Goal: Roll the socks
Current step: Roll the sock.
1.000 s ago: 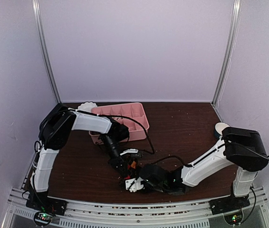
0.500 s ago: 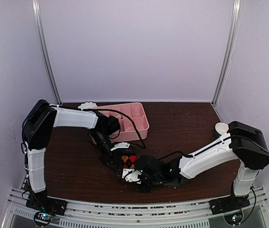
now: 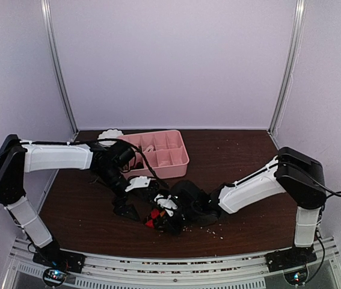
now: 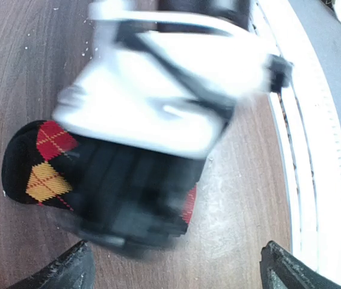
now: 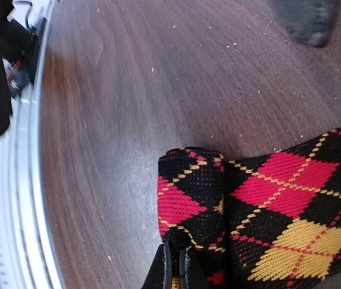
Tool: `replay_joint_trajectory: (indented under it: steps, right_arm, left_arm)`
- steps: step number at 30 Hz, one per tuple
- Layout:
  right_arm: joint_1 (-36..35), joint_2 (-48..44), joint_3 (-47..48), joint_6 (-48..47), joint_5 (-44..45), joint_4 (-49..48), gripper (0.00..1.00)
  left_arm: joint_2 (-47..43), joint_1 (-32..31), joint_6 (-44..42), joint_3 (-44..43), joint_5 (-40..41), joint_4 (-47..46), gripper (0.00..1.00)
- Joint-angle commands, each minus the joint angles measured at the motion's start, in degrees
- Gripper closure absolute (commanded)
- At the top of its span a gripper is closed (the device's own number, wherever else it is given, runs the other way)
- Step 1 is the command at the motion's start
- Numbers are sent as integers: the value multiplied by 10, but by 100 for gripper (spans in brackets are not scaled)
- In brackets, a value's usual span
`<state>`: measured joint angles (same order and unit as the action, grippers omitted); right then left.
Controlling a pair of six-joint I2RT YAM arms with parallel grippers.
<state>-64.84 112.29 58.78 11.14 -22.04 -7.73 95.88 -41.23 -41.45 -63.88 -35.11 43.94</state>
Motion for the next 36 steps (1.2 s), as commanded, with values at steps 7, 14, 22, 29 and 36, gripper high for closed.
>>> replay_joint_trajectory:
  steps: [7,14,22,29,36]
  right_arm:
    - [80,94,-60,226,-165,-10,100]
    - [97,141,-84,326,-211,-74,100]
    - [98,143,-84,347,-210,-83,100]
    - [100,146,-91,372,-208,-114,100]
    - [102,145,-118,415,-212,-205,100]
  left_arm:
    - [22,-16,-26,0,10,-27,9]
    - [73,-64,-49,-18,86,-50,21]
    - [112,-83,-47,-48,113,-61,38]
    - [121,-87,-46,-39,125,-60,68]
    - [129,-87,-43,-46,115,-43,99]
